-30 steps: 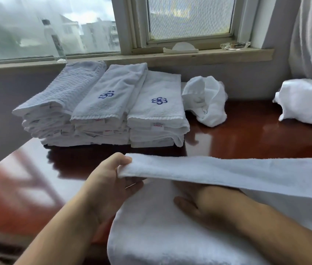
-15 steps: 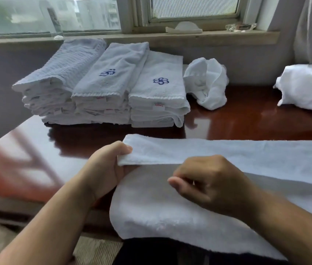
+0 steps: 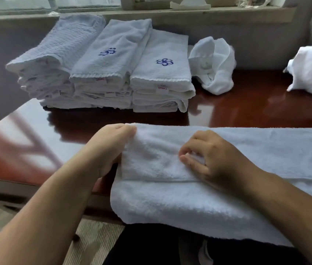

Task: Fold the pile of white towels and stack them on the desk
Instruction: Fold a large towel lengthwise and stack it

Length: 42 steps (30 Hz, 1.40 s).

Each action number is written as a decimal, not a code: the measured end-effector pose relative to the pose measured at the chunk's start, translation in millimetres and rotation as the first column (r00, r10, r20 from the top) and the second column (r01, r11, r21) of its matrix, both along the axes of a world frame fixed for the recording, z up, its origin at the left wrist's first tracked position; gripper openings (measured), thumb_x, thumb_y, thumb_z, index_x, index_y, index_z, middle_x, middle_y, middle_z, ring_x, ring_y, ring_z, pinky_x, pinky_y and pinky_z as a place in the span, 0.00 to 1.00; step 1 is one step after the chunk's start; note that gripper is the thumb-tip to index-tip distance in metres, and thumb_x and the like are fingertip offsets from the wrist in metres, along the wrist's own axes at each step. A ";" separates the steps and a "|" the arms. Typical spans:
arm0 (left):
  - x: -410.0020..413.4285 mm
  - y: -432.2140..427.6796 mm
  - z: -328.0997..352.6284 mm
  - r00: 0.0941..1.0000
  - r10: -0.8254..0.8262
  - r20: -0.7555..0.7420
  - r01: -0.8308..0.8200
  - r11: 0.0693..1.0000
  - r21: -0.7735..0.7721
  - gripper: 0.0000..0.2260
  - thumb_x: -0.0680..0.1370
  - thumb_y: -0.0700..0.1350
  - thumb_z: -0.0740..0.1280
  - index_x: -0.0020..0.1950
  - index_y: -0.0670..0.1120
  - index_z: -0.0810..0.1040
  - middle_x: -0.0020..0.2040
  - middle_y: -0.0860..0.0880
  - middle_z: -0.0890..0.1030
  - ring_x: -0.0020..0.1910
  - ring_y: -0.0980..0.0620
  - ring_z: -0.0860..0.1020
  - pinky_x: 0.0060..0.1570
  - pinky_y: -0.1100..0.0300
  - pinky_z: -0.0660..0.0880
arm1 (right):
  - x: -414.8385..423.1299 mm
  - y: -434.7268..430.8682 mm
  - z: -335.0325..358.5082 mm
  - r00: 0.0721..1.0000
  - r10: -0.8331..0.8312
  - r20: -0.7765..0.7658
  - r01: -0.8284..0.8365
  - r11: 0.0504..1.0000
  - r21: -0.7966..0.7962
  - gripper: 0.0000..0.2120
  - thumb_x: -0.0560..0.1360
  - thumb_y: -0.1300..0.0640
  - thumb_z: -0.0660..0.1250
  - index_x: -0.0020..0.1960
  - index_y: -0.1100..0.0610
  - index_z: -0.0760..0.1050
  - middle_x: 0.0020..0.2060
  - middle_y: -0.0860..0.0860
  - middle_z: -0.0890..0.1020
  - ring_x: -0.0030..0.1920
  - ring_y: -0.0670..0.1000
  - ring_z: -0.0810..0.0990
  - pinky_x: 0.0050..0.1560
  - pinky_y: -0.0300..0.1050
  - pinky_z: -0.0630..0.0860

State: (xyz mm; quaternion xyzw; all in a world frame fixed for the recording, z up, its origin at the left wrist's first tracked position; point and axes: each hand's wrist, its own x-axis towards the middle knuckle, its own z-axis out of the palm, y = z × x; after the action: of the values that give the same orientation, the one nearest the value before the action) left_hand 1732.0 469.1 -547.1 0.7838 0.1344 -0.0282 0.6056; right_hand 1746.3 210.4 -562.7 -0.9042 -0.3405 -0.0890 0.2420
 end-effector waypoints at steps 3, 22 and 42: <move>-1.3 6.3 -5.0 0.999 0.047 0.016 -0.050 0.940 0.338 0.19 0.71 0.55 0.66 0.46 0.37 0.77 0.38 0.47 0.79 0.37 0.47 0.76 0.40 0.53 0.71 | 3.4 -1.2 3.5 0.988 -0.153 0.034 0.154 0.987 -0.047 0.10 0.79 0.49 0.65 0.55 0.51 0.82 0.50 0.49 0.78 0.52 0.52 0.72 0.57 0.52 0.72; -0.4 -69.9 -25.6 0.900 -0.420 -0.119 0.305 0.411 0.859 0.32 0.80 0.68 0.46 0.82 0.59 0.46 0.83 0.50 0.45 0.81 0.50 0.42 0.77 0.51 0.40 | 22.1 -34.8 -3.9 0.732 -0.656 -0.183 0.500 0.700 -0.511 0.44 0.76 0.26 0.41 0.83 0.52 0.43 0.82 0.56 0.43 0.81 0.62 0.40 0.79 0.61 0.41; 7.8 -32.5 -11.0 0.770 -0.549 0.324 0.055 0.564 0.824 0.06 0.77 0.54 0.67 0.52 0.56 0.77 0.43 0.58 0.74 0.43 0.59 0.73 0.41 0.62 0.66 | 30.5 -7.3 2.8 0.981 -0.180 0.077 0.175 0.982 0.067 0.10 0.79 0.48 0.68 0.47 0.54 0.79 0.44 0.52 0.79 0.49 0.53 0.75 0.50 0.47 0.71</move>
State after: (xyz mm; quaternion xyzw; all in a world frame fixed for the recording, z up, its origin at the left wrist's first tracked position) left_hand 1739.9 436.6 -558.0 0.9488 -0.1908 0.1500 0.2023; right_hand 1776.8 203.1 -559.9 -0.9188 -0.2655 -0.1576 0.2459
